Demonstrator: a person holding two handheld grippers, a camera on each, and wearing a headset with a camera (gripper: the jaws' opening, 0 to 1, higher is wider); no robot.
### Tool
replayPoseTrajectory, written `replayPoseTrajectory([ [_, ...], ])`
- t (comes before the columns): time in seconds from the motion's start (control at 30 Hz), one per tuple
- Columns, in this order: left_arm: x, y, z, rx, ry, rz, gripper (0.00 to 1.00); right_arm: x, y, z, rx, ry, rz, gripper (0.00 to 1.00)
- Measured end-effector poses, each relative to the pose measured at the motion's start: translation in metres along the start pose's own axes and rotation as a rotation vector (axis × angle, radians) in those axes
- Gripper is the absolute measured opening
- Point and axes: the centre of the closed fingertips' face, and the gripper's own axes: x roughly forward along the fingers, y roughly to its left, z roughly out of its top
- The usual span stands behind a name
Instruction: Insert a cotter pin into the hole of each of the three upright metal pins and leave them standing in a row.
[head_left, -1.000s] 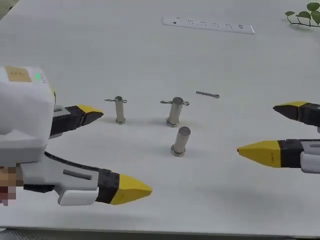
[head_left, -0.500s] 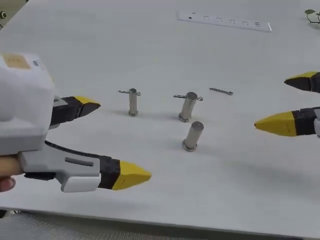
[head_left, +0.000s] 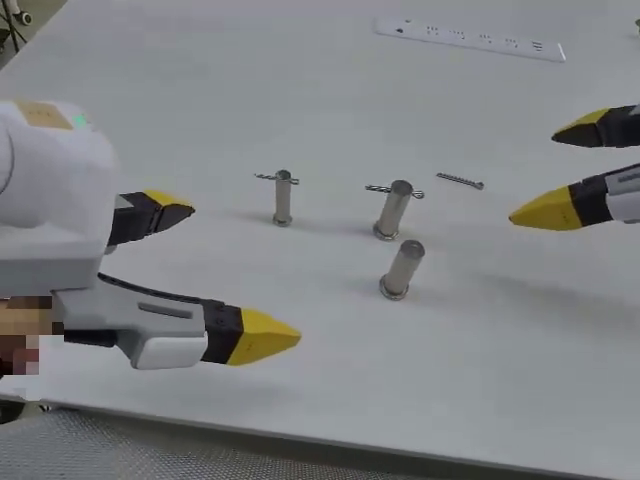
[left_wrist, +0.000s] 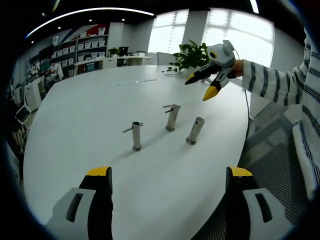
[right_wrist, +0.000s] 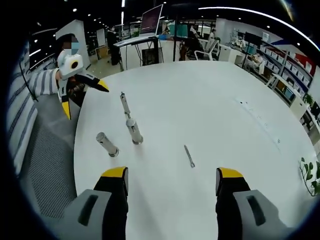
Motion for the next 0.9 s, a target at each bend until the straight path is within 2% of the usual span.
replayPoseTrajectory([
  [0.1,0.000,-0.004,0.002,-0.003,0.000,-0.003,0.93,0.009,-0.006,0.002,-0.013,0.024,0.008,0.61],
  [0.17,0.001,-0.006,0.002,-0.005,0.000,-0.006,0.92,0.013,-0.012,0.004,-0.028,0.032,-0.005,0.55],
  [0.2,0.000,-0.002,0.001,-0.007,0.000,-0.009,0.92,0.015,-0.014,0.004,-0.033,0.039,-0.006,0.53],
  [0.43,-0.001,0.001,-0.002,-0.007,0.007,-0.024,0.92,0.034,-0.027,0.003,-0.074,0.100,0.006,0.34],
  [0.6,-0.003,0.005,-0.004,-0.018,0.003,-0.029,0.91,0.045,-0.029,-0.004,-0.103,0.147,0.028,0.30],
  [0.9,-0.002,0.005,-0.005,-0.014,-0.002,-0.042,0.91,0.061,-0.028,-0.008,-0.120,0.187,0.061,0.20],
])
